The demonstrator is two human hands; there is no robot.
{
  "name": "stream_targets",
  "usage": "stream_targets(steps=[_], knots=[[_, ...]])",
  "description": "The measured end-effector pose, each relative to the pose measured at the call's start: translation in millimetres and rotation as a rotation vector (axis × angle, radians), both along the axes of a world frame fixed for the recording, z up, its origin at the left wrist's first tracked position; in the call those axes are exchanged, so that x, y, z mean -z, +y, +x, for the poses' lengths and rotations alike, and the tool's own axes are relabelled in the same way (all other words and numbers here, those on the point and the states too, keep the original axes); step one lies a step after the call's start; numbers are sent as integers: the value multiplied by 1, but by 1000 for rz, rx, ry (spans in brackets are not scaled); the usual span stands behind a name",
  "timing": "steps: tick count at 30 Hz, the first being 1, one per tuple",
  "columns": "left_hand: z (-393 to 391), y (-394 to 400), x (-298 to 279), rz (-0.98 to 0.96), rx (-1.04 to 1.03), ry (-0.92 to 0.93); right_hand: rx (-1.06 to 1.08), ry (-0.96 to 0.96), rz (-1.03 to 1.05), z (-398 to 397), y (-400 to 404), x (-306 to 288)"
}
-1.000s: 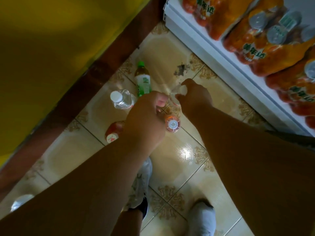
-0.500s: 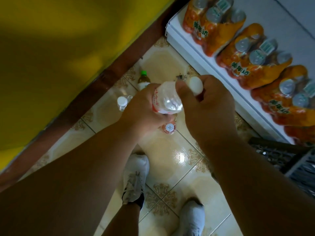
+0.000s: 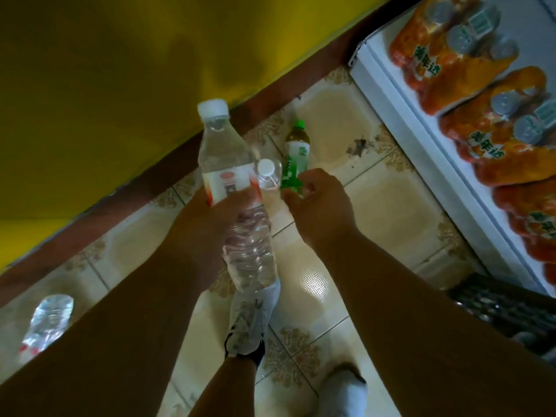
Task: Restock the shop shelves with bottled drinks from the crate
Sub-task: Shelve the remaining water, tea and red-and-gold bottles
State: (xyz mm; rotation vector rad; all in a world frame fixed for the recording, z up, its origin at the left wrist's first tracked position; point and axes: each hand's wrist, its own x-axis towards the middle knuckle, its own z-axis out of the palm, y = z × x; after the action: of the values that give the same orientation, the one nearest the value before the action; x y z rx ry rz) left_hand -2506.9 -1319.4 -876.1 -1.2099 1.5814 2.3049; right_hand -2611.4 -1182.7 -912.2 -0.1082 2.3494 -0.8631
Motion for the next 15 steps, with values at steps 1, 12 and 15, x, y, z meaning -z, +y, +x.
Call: stream_targets(steps=[1,12,15], knots=[[5,-5,3,22,-22,-16,-29,-26,32,-2,-9,9],[9,-24,24,29,35,-96,-190,-150,94,-29,-63,92],[6,-25,34,-3,53,-102,-212,-126,96,-22,-59,110]])
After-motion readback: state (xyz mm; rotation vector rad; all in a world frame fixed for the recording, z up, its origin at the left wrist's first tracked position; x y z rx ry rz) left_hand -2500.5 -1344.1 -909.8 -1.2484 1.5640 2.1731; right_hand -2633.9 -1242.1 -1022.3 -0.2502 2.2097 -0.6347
